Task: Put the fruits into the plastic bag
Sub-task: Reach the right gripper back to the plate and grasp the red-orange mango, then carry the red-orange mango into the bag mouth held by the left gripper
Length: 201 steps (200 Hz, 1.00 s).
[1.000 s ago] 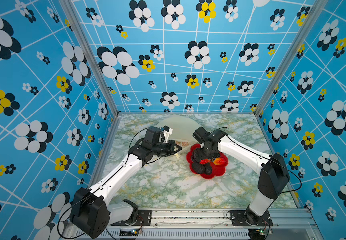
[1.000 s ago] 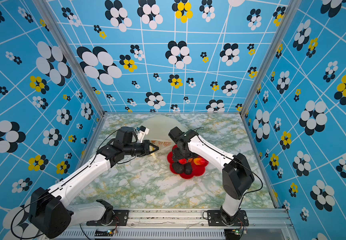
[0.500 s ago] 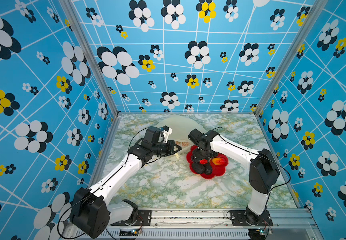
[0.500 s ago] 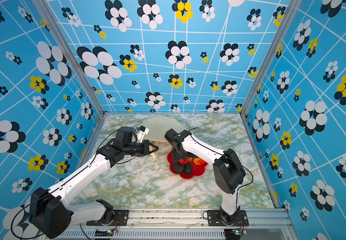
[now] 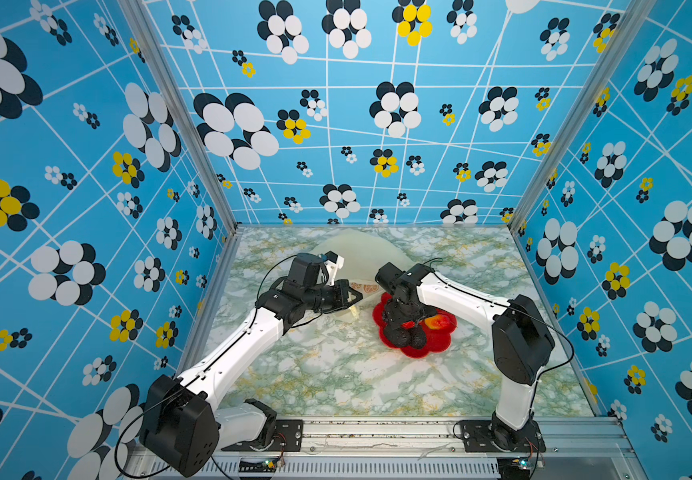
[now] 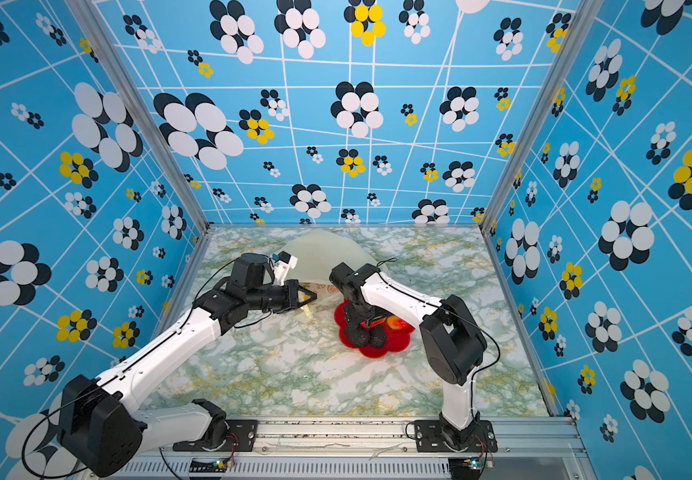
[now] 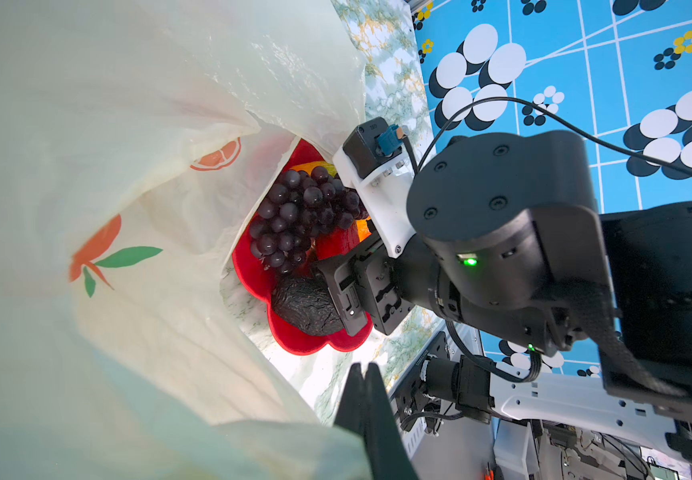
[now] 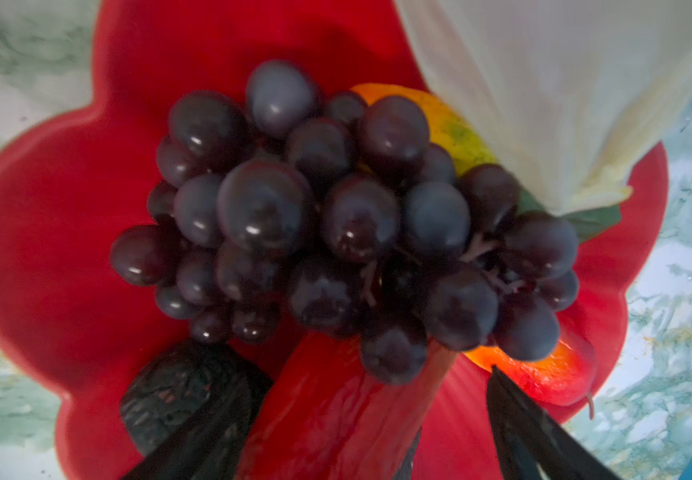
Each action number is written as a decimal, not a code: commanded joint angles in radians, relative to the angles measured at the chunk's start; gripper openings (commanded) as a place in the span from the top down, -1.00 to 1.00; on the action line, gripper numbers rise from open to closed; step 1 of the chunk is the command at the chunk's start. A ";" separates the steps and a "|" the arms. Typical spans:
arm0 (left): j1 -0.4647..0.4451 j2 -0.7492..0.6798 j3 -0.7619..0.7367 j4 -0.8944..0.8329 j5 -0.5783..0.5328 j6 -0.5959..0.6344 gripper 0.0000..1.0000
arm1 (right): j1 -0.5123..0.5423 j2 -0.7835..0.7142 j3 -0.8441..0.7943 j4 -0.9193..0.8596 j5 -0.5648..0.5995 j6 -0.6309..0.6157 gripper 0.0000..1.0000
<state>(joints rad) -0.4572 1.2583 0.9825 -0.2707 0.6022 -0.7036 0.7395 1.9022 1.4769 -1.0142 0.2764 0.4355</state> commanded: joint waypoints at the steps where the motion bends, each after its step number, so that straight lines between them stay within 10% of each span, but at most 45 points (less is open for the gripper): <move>1: 0.009 -0.016 -0.017 -0.025 -0.009 0.017 1.00 | 0.008 0.019 -0.008 -0.004 0.009 0.000 -0.72; 64: 0.012 -0.026 -0.022 -0.028 -0.012 0.019 1.00 | 0.008 -0.069 -0.013 -0.015 0.034 0.008 -0.02; 116: 0.016 -0.032 -0.007 -0.041 -0.006 0.029 1.00 | 0.008 -0.189 0.004 -0.065 0.011 0.012 0.03; 201: 0.029 -0.023 0.010 -0.053 0.031 0.036 1.00 | -0.050 -0.372 -0.092 0.433 -0.559 0.160 0.10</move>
<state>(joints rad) -0.4358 1.2469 0.9695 -0.3115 0.6075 -0.6876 0.7151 1.5066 1.4284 -0.8215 -0.0364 0.5060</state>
